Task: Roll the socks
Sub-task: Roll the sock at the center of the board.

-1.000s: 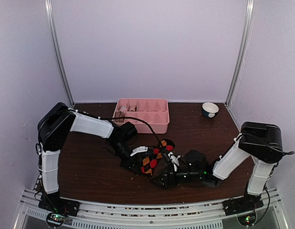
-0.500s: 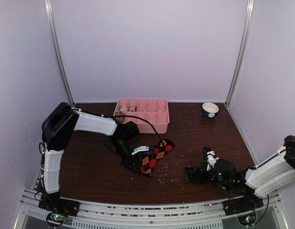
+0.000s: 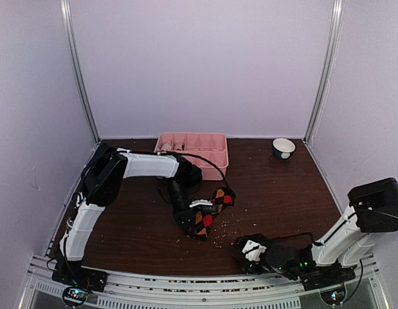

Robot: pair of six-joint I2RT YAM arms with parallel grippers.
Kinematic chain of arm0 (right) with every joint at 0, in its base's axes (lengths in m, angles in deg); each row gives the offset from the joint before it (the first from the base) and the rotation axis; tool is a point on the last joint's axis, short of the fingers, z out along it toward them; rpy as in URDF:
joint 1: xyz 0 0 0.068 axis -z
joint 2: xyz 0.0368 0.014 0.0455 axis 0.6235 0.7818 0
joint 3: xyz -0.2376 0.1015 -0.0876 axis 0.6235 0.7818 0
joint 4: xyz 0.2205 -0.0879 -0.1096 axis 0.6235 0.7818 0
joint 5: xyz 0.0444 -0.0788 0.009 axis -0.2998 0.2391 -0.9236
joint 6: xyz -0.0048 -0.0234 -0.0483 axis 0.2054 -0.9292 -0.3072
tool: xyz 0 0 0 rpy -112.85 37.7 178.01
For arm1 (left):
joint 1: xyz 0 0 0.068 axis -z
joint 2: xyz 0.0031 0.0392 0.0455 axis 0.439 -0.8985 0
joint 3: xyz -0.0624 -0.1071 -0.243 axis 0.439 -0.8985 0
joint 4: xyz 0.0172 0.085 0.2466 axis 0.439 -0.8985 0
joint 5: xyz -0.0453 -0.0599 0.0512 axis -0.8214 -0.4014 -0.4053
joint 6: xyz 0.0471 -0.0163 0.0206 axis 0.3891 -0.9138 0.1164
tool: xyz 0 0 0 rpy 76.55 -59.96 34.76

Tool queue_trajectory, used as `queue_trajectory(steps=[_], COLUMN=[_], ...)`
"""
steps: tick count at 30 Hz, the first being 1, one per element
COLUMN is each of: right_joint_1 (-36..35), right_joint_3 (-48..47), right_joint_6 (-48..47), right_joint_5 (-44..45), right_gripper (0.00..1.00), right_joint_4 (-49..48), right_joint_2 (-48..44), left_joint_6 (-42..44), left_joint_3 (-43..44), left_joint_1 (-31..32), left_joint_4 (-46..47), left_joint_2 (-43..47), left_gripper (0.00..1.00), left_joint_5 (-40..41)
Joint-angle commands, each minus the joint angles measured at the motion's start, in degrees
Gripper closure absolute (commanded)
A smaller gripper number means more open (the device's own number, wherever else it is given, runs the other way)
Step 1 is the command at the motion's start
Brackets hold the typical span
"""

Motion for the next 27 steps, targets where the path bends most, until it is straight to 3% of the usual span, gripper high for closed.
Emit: queue_trajectory(steps=[1,17,27], right_joint_1=[-3.8,7.5,10.2], right_joint_3=[-7.7,-26.8,-31.4], right_joint_6=[-12.9,-22.6,-21.2], right_joint_5=[0.9,-24.7,-27.4], right_gripper=[0.34,0.64,0.81], right_joint_4=[-3.7,6.8,14.3], right_joint_2=[7.2,19.8,23.1], left_joint_6=[1.3,-0.3,0.6], left_joint_3=[3.1,10.0,10.7], left_joint_1=[0.4,0.5,0.4], left_joint_4=[-6.6,-10.8,-11.2], left_joint_2=[-6.8,-11.6,-11.9], left_gripper=[1.00,1.00,1.00], left_joint_5=[2.9,4.0,2.9])
